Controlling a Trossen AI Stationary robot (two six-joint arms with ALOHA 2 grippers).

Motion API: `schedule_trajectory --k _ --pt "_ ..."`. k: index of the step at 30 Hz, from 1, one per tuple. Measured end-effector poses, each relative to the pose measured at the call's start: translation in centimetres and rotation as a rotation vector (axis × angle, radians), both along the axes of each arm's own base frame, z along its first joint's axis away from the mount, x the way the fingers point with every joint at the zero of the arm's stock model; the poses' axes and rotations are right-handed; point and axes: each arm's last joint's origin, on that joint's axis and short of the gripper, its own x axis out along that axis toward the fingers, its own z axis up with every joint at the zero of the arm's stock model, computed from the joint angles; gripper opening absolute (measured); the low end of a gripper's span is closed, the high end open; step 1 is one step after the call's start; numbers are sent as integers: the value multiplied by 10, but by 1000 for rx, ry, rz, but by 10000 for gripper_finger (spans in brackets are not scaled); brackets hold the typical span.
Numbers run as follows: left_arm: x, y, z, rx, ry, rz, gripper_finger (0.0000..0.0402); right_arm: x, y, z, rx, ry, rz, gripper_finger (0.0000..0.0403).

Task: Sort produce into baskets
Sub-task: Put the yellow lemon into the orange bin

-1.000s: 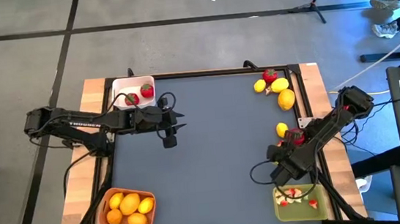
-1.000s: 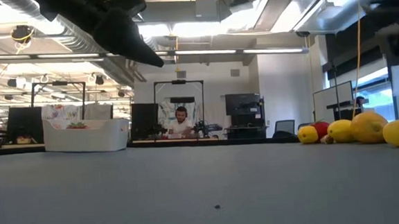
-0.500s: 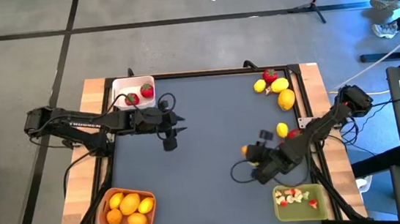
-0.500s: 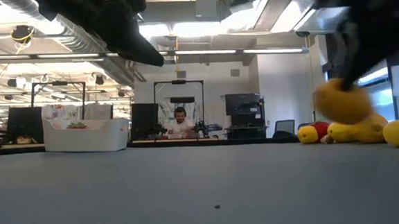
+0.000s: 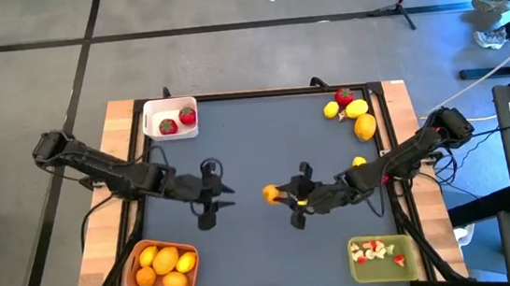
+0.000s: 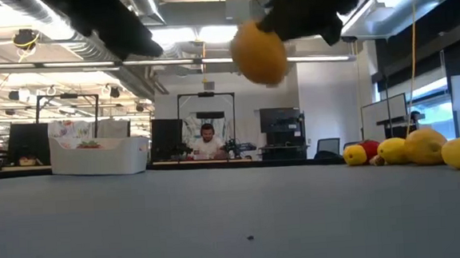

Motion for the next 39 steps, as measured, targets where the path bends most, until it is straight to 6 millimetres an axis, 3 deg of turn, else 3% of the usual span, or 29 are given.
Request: schedule_trajectory --k 6,12,21,31,39 --pt "-7 -27 0 -15 -26 -18 155 6 5 8 97 -112 14 110" --pt "-6 -35 4 -88 -85 -2 155 21 12 -1 143 -197 24 111" --pt "-3 -30 6 -84 -102 12 160 30 14 6 132 -341 49 111" --pt "6 -17 9 -99 -157 71 245 35 3 10 48 -367 50 111" --pt "27 -19 2 -58 -263 104 257 39 -7 17 71 -438 37 111"
